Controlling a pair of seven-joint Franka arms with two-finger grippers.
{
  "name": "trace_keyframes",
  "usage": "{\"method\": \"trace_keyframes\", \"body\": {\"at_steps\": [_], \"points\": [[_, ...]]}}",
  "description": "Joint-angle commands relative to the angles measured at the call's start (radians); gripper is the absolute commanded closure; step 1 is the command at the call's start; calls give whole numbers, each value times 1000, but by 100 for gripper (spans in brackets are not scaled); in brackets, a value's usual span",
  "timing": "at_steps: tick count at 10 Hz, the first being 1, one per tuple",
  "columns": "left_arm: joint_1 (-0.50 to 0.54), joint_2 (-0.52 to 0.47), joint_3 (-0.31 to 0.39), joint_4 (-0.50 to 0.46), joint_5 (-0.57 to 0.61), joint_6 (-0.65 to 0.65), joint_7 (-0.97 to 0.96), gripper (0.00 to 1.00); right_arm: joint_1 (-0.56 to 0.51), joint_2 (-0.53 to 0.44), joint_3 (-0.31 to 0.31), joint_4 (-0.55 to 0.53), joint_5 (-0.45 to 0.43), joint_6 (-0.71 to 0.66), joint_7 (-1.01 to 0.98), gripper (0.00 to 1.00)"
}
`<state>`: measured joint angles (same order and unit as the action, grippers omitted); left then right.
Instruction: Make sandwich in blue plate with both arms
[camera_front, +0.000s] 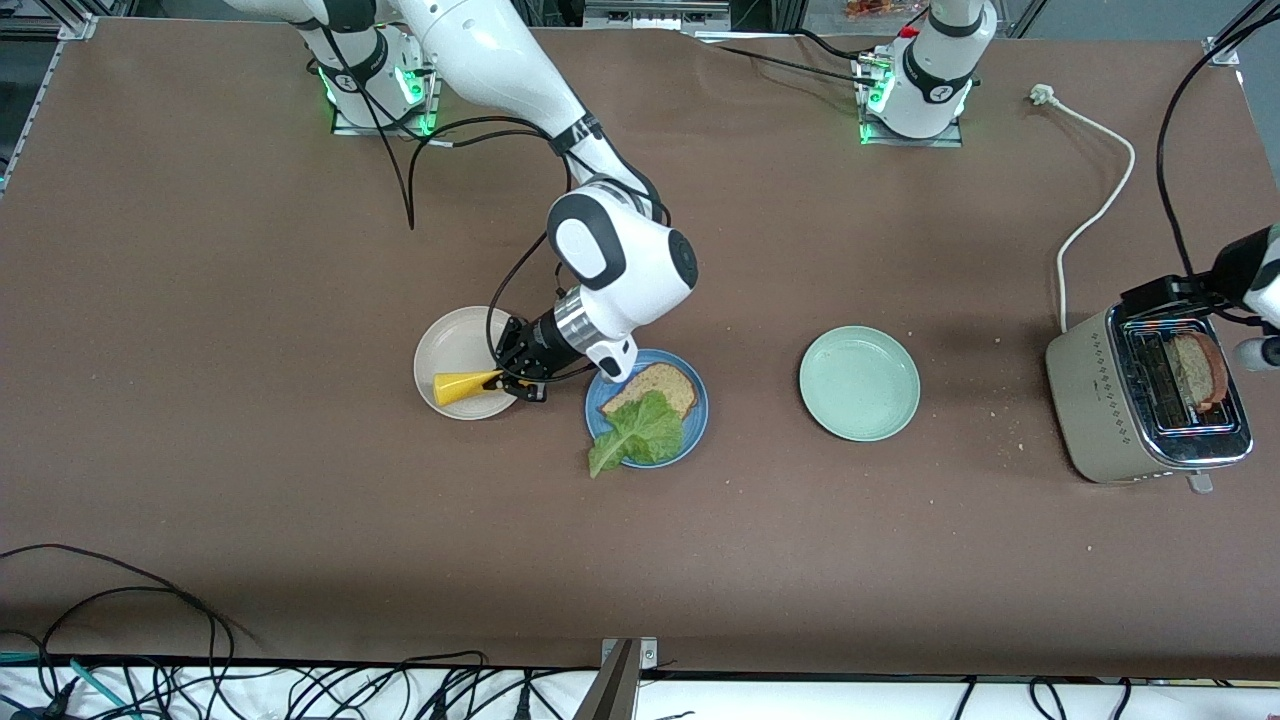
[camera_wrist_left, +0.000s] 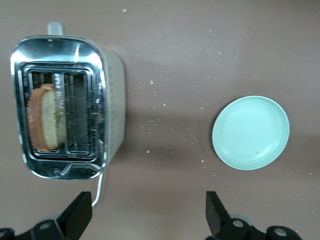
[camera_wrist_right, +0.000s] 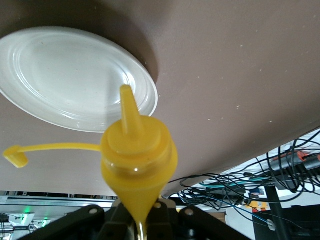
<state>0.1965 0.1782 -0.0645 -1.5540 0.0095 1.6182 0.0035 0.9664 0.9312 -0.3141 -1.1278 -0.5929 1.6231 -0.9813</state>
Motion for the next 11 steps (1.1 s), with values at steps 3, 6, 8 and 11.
{"method": "trace_keyframes", "body": {"at_steps": [3, 6, 8, 11], "points": [[129, 53, -6, 26, 120, 27, 119, 2, -67, -37, -19, 46, 187, -25, -11, 100], [197, 102, -8, 26, 127, 129, 121, 5, -214, -109, -17, 5, 495, -3, -82, 100], [214, 147, -8, 25, 129, 193, 121, 7, -309, -190, -17, -91, 679, 53, -161, 100], [225, 199, -9, 25, 126, 245, 121, 12, -464, -297, -13, -245, 916, 113, -360, 100]]}}
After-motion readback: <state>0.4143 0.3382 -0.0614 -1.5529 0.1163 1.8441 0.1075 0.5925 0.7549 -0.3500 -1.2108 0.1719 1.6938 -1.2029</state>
